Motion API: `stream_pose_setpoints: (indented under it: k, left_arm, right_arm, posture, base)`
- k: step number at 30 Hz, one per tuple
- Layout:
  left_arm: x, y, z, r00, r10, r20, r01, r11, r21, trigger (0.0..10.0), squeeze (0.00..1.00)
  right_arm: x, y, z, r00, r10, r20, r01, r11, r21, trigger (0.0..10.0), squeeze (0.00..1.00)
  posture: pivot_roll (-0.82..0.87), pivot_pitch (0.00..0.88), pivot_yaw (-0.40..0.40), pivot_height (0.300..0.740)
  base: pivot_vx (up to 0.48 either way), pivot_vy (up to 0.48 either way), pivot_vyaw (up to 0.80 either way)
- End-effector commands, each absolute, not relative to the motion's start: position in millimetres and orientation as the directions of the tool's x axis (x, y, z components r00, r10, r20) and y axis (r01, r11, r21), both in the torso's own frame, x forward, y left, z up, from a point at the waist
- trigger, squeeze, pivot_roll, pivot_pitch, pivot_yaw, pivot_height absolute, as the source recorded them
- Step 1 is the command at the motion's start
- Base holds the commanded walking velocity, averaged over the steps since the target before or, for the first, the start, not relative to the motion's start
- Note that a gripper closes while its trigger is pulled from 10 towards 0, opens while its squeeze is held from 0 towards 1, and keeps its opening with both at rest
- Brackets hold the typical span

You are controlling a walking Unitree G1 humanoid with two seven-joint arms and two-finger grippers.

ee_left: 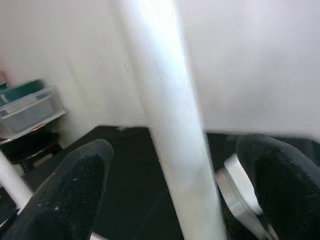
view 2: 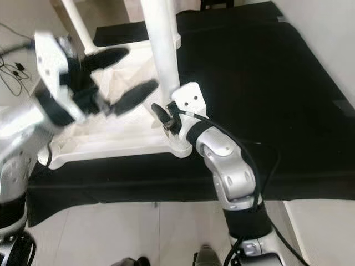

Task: Building children table

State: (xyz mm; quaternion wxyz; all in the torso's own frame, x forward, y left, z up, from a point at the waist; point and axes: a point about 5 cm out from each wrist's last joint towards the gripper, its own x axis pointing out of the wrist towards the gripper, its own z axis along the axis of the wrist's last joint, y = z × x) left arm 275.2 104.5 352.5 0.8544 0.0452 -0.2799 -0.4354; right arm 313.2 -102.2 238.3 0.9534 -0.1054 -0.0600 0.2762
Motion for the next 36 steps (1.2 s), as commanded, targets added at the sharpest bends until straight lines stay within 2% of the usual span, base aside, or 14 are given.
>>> stream_pose_setpoints:
  k: [1,5,9,13,15,18,23,29,30,31,33,35,36]
  left_arm:
    - [282.7,109.5,353.8,0.479,-0.759,0.442,0.740,0.619,0.261,10.0,0.00]
    - [298.5,104.4,358.0,0.489,-0.746,0.453,0.784,0.603,0.147,10.0,0.00]
    - [311.3,98.3,357.1,0.483,-0.768,0.421,0.816,0.569,0.100,10.0,0.00]
    - [315.2,93.7,357.2,0.460,-0.795,0.396,0.844,0.530,0.081,10.0,0.00]
    - [316.0,89.1,358.1,0.427,-0.822,0.375,0.876,0.480,0.053,10.0,0.00]
    - [311.0,82.6,358.6,0.353,-0.876,0.330,0.916,0.396,0.070,10.0,0.00]
    - [303.3,76.1,357.0,0.270,-0.921,0.281,0.948,0.305,0.087,10.0,0.00]
    - [295.7,72.1,354.1,0.227,-0.950,0.215,0.953,0.262,0.152,10.0,0.00]
    - [294.9,71.8,354.0,0.236,-0.952,0.197,0.944,0.273,0.186,9.3,0.00]
    - [294.9,71.8,354.0,0.236,-0.952,0.197,0.944,0.273,0.186,9.3,0.00]
    - [294.4,72.3,354.9,0.261,-0.948,0.180,0.926,0.299,0.232,2.2,0.00]
    - [294.4,72.3,354.9,0.261,-0.948,0.180,0.926,0.299,0.232,2.2,0.00]
    - [295.0,73.2,355.5,0.280,-0.944,0.173,0.914,0.317,0.254,0.0,0.00]
  right_arm:
    - [311.1,-91.0,198.9,0.816,0.565,-0.123,-0.578,0.804,-0.139,10.0,0.00]
    - [307.1,-85.7,201.3,0.807,0.581,-0.107,-0.590,0.798,-0.122,10.0,0.00]
    - [304.0,-79.9,203.3,0.804,0.587,-0.091,-0.594,0.797,-0.110,10.0,0.00]
    - [303.4,-77.8,205.2,0.805,0.589,-0.079,-0.594,0.798,-0.104,10.0,0.00]
    - [303.0,-77.1,206.5,0.805,0.588,-0.072,-0.593,0.799,-0.101,10.0,0.00]
    - [302.7,-75.5,207.2,0.804,0.591,-0.063,-0.594,0.799,-0.096,10.0,0.00]
    - [299.3,-72.9,207.7,0.794,0.605,-0.055,-0.607,0.789,-0.090,10.0,0.00]
    - [295.1,-68.6,208.1,0.767,0.640,-0.046,-0.640,0.761,-0.103,10.0,0.00]
    - [294.2,-67.0,208.5,0.758,0.651,-0.042,-0.651,0.750,-0.114,10.0,0.00]
    - [294.2,-67.0,208.5,0.758,0.651,-0.042,-0.651,0.750,-0.114,10.0,0.00]
    - [292.5,-64.0,209.2,0.740,0.672,-0.035,-0.670,0.731,-0.129,10.0,0.00]
    - [292.5,-64.0,209.2,0.740,0.672,-0.035,-0.670,0.731,-0.129,10.0,0.00]
    - [291.9,-62.6,209.4,0.732,0.681,-0.033,-0.678,0.723,-0.133,10.0,0.00]
  posture:
    - [-0.06,0.199,0.154,0.740]
    - [-0.07,0.201,0.161,0.740]
    - [-0.08,0.203,0.170,0.740]
    - [-0.08,0.201,0.172,0.740]
    - [-0.08,0.201,0.172,0.740]
    - [-0.07,0.196,0.182,0.740]
    - [-0.07,0.194,0.185,0.740]
    - [-0.07,0.190,0.185,0.740]
    - [-0.07,0.188,0.184,0.740]
    - [-0.07,0.188,0.184,0.740]
    - [-0.07,0.186,0.183,0.740]
    - [-0.07,0.186,0.183,0.740]
    - [-0.06,0.184,0.182,0.740]
  base:
    - [0.000,0.000,0.00]
    - [0.000,0.000,0.00]
    - [0.000,0.000,0.00]
    - [0.000,0.000,0.00]
    - [0.000,0.000,0.00]
    - [0.000,0.000,0.00]
    - [0.000,0.000,0.00]
    - [0.000,0.000,0.00]
    - [0.000,0.000,0.00]
    - [0.000,0.000,0.00]
    - [0.000,0.000,0.00]
    - [0.000,0.000,0.00]
    - [0.000,0.000,0.00]
